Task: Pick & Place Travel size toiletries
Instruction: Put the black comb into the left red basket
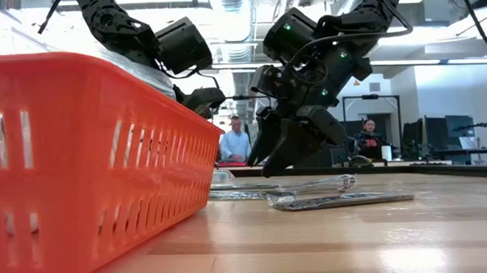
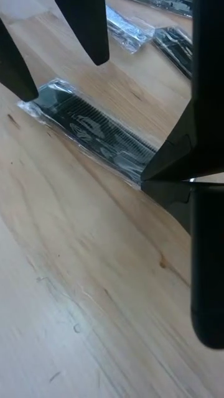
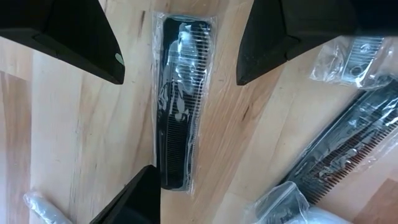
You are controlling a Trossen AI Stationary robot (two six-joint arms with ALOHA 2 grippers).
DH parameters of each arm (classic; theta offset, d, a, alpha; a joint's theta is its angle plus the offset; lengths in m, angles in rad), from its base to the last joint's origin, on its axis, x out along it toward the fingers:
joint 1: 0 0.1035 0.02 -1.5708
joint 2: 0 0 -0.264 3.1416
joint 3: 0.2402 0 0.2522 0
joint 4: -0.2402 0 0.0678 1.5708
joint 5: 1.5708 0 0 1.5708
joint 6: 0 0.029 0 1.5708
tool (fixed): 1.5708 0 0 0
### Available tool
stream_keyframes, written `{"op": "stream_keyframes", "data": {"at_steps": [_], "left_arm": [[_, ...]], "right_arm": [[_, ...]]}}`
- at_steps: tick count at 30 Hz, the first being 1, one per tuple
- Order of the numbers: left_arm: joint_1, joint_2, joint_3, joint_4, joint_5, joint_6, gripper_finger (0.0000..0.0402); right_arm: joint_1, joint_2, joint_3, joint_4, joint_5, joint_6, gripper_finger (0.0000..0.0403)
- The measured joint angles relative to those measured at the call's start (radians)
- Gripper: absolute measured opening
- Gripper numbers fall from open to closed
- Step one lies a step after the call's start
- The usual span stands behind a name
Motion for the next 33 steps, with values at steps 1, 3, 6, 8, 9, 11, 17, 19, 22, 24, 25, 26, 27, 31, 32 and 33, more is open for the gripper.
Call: {"op": "stream_keyframes", "data": {"at_steps": [1, 3, 6, 8, 9, 11, 17, 19, 22, 24, 25, 26, 27, 31, 32, 33], "left_arm": [[0.000, 0.000, 0.000, -0.003, 0.000, 0.000, 0.0000], [0.000, 0.003, 0.000, -0.008, 0.001, 0.000, 0.0000], [0.000, 0.010, 0.000, -0.010, 0.019, 0.000, 0.0000], [0.000, 0.019, 0.002, -0.001, 0.029, -0.001, 0.0000], [0.000, 0.020, 0.002, -0.008, 0.033, -0.001, 0.0000], [0.000, 0.033, 0.004, -0.003, 0.043, -0.007, 0.0000], [0.001, 0.068, 0.005, 0.000, 0.094, -0.020, 0.0000], [0.001, 0.069, 0.005, -0.004, 0.112, -0.020, 0.0000], [0.002, 0.068, 0.004, -0.008, 0.114, -0.019, 0.0000], [0.006, 0.068, 0.001, -0.018, 0.115, -0.015, 0.0000], [0.006, 0.069, 0.002, -0.020, 0.116, -0.010, 0.0000], [0.007, 0.069, 0.002, -0.020, 0.116, 0.003, 0.0000], [0.011, 0.069, 0.002, -0.020, 0.118, 0.012, 0.0000], [0.027, 0.070, 0.002, -0.021, 0.151, 0.044, 0.0000], [0.031, 0.070, 0.002, -0.021, 0.155, 0.050, 0.0000], [0.034, 0.070, 0.002, -0.021, 0.160, 0.054, 0.0000]], "right_arm": [[0.000, 0.000, 0.000, 0.001, 0.000, 0.000, 0.0302], [0.000, 0.000, 0.000, 0.004, 0.000, 0.000, 0.0302], [0.000, 0.000, 0.000, 0.005, 0.000, 0.000, 0.0302], [0.000, 0.000, 0.000, 0.007, 0.000, 0.000, 0.0302], [0.000, 0.000, 0.000, 0.007, 0.000, 0.000, 0.0302], [0.002, 0.000, 0.000, 0.007, 0.000, 0.000, 0.0302], [0.006, 0.005, 0.000, 0.012, 0.000, -0.006, 0.0302], [0.006, 0.005, 0.000, 0.012, 0.000, -0.013, 0.0302], [0.005, 0.005, 0.000, 0.013, 0.001, -0.031, 0.0302], [0.004, 0.005, 0.000, 0.015, 0.003, -0.032, 0.0302], [0.004, 0.005, 0.000, 0.015, 0.003, -0.034, 0.0302], [0.005, 0.005, 0.000, 0.014, 0.003, -0.034, 0.0302], [0.005, 0.005, 0.000, 0.014, 0.003, -0.034, 0.0302], [0.005, 0.005, 0.000, 0.010, 0.003, -0.037, 0.0302], [0.005, 0.005, 0.000, 0.010, 0.003, -0.037, 0.0302], [0.005, 0.005, 0.000, 0.010, 0.003, -0.037, 0.0302]]}}
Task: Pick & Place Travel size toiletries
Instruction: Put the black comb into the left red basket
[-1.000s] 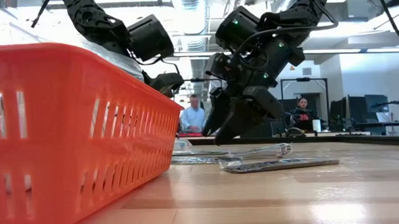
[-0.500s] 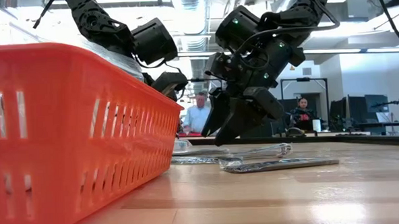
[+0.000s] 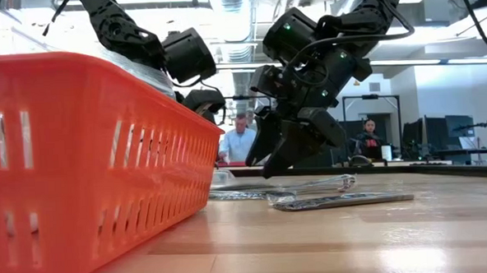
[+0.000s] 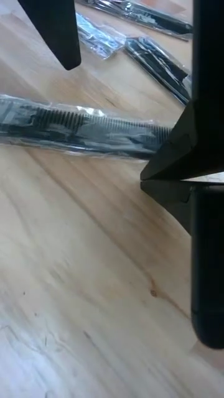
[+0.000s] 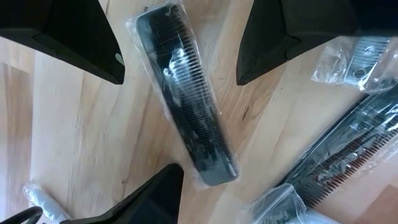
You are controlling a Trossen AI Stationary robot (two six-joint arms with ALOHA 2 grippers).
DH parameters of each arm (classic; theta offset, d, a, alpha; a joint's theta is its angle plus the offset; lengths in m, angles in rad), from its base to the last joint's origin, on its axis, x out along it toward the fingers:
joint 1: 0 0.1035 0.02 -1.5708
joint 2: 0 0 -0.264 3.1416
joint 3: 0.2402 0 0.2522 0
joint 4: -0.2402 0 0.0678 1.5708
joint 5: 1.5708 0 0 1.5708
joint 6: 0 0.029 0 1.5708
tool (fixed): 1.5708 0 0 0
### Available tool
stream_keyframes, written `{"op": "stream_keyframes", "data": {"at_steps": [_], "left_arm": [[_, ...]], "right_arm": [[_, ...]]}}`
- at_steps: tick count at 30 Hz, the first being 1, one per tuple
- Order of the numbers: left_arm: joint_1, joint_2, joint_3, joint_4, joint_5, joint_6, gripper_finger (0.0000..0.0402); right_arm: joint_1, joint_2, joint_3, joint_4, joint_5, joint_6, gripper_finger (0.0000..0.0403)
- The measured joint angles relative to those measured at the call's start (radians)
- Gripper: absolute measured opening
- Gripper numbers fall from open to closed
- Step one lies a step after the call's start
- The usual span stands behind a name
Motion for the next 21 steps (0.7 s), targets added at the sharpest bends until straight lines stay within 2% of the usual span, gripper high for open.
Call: {"op": "stream_keyframes", "data": {"at_steps": [11, 17, 21], "left_arm": [[0.001, -0.001, -0.001, 0.002, -0.003, 0.002, 0.0000], [-0.006, -0.063, -0.001, 0.007, -0.116, 0.005, 0.0000], [0.006, -0.072, 0.013, 0.031, -0.113, 0.007, 0.0000]], "right_arm": [[-0.007, 0.000, 0.000, -0.004, -0.002, -0.016, 0.0302], [-0.007, 0.000, 0.000, -0.011, 0.001, -0.016, 0.0302], [-0.012, 0.000, 0.000, -0.010, 0.000, -0.016, 0.0302]]}}
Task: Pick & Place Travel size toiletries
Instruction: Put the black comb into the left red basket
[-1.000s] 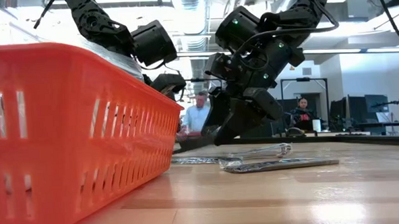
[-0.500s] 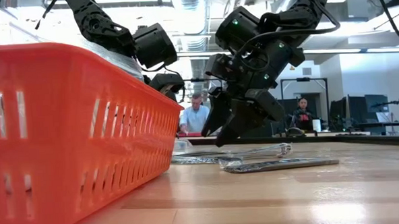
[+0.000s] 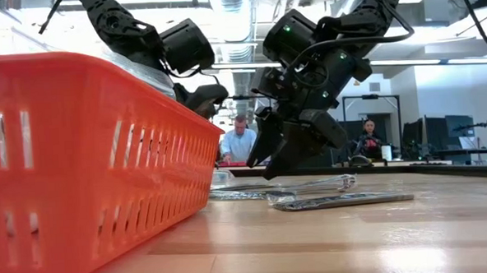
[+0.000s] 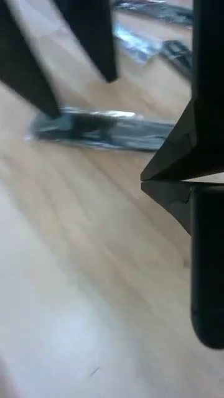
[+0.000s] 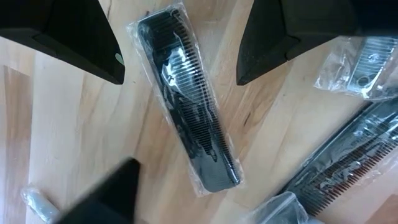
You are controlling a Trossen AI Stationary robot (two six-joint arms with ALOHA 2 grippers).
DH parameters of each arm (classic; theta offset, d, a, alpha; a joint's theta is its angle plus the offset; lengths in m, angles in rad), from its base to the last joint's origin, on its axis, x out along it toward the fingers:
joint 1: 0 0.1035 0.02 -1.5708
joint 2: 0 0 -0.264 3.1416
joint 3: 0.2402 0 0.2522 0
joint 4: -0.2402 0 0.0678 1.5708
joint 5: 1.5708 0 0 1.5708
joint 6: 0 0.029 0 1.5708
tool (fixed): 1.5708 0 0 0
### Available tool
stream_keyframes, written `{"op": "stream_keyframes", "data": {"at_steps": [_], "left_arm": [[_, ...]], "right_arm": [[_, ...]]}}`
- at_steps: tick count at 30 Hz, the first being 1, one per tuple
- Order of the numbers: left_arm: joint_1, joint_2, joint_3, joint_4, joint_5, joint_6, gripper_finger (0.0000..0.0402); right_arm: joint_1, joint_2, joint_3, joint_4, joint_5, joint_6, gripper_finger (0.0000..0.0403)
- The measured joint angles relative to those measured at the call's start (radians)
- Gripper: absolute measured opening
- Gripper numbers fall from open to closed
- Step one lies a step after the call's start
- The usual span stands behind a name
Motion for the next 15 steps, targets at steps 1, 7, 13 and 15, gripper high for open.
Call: {"op": "stream_keyframes", "data": {"at_steps": [1, 7, 13, 15], "left_arm": [[-0.001, 0.004, 0.001, -0.001, 0.011, 0.006, 0.0000], [-0.008, 0.008, 0.027, 0.019, 0.070, 0.052, 0.0000], [-0.012, 0.011, 0.034, 0.025, 0.082, 0.052, 0.0000], [-0.012, 0.012, 0.034, 0.026, 0.100, 0.052, 0.0000]], "right_arm": [[-0.001, 0.000, 0.000, 0.001, 0.000, 0.000, 0.0302], [-0.009, 0.000, 0.000, 0.003, 0.000, -0.003, 0.0302], [-0.007, 0.000, 0.000, 0.005, -0.003, -0.007, 0.0302], [-0.007, 0.000, 0.000, 0.011, -0.003, -0.007, 0.0302]]}}
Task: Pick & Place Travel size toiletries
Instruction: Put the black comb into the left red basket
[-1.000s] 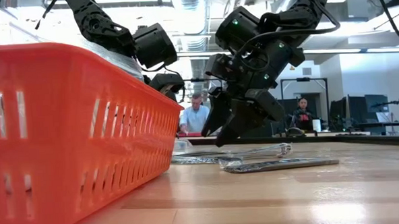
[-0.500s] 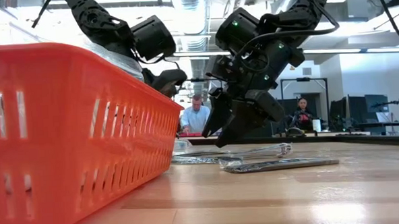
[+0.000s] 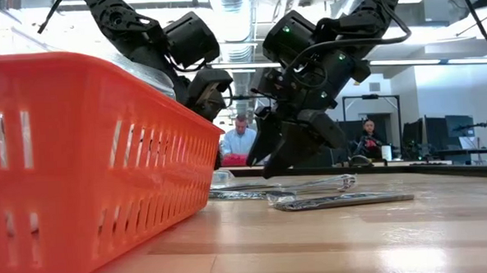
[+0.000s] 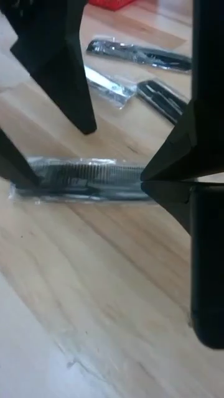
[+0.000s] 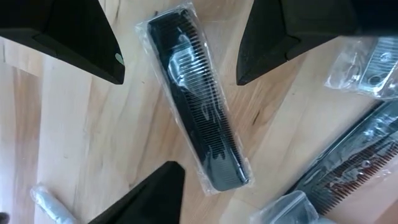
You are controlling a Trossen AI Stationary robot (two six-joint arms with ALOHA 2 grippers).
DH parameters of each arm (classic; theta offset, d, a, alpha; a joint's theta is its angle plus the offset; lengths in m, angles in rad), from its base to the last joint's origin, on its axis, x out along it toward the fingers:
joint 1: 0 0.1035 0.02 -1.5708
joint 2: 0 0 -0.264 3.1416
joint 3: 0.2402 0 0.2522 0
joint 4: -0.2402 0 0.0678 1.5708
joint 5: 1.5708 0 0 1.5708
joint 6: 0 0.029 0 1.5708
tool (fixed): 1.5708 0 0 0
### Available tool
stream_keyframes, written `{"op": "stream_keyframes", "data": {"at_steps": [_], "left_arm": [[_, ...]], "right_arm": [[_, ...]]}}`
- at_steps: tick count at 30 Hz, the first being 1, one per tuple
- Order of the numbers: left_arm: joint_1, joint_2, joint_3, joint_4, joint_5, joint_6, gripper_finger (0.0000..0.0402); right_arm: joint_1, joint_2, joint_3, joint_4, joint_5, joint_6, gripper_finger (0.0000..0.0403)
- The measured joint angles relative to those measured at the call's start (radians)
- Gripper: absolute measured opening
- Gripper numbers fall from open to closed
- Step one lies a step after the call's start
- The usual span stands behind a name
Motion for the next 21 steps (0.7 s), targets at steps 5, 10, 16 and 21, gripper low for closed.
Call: {"op": "stream_keyframes", "data": {"at_steps": [5, 10, 16, 21], "left_arm": [[-0.007, 0.012, 0.001, 0.009, 0.012, 0.000, 0.0000], [-0.026, 0.020, 0.001, 0.009, 0.022, -0.001, 0.0000], [-0.028, 0.020, -0.003, -0.029, 0.013, -0.012, 0.0000], [-0.031, 0.047, -0.001, -0.025, 0.038, -0.024, 0.0000]], "right_arm": [[-0.001, 0.000, 0.000, 0.005, 0.000, 0.000, 0.0302], [0.000, 0.044, 0.000, 0.013, -0.007, 0.011, 0.0302], [0.000, 0.062, 0.004, 0.022, -0.002, 0.033, 0.0302], [0.000, 0.056, 0.001, 0.040, 0.009, 0.010, 0.0302]]}}
